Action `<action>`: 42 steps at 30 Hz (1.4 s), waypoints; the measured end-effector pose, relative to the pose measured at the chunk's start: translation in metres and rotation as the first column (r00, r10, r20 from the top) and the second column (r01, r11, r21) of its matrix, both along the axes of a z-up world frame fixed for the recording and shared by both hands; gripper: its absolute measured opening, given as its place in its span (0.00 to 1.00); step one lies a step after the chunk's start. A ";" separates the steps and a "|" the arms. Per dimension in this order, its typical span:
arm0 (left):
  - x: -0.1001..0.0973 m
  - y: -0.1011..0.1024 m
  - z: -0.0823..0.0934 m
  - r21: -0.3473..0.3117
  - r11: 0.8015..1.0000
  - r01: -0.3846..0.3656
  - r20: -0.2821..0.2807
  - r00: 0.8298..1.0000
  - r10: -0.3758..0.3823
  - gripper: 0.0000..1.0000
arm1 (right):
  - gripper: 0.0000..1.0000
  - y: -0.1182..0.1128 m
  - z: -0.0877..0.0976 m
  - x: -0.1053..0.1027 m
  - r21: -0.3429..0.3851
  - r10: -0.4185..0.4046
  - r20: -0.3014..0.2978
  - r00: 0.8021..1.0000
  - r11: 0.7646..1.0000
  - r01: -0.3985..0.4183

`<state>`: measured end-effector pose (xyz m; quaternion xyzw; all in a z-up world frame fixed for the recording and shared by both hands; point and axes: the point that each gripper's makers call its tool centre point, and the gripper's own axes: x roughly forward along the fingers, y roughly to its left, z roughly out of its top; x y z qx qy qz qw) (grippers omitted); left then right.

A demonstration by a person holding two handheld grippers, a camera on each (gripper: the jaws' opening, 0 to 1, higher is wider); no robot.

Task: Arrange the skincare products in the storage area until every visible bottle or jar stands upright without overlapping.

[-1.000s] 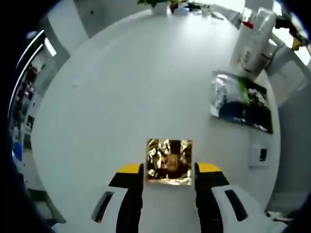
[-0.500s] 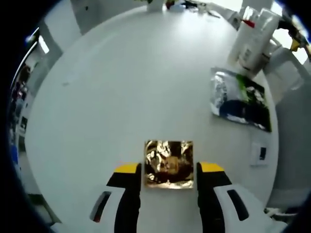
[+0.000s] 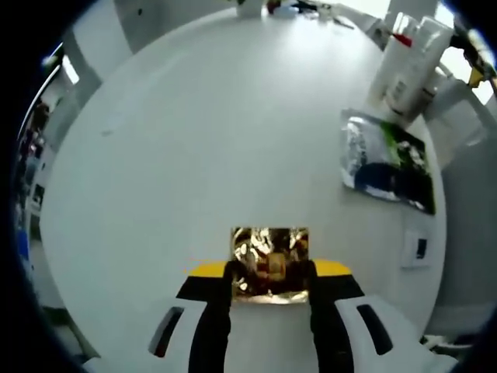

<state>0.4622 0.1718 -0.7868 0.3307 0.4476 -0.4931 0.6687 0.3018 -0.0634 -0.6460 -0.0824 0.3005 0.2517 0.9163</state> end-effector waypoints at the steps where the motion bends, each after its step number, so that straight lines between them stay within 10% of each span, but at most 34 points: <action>1: 0.000 0.000 0.000 0.001 1.000 0.004 0.003 1.000 -0.004 0.36 | 0.62 -0.001 0.000 0.000 0.002 -0.003 0.001 1.000 1.000 0.003; 42: -0.057 -0.021 0.009 0.048 0.994 0.096 -0.016 0.995 -0.096 0.36 | 0.79 0.000 0.011 -0.007 0.042 -0.022 0.046 0.999 0.999 0.020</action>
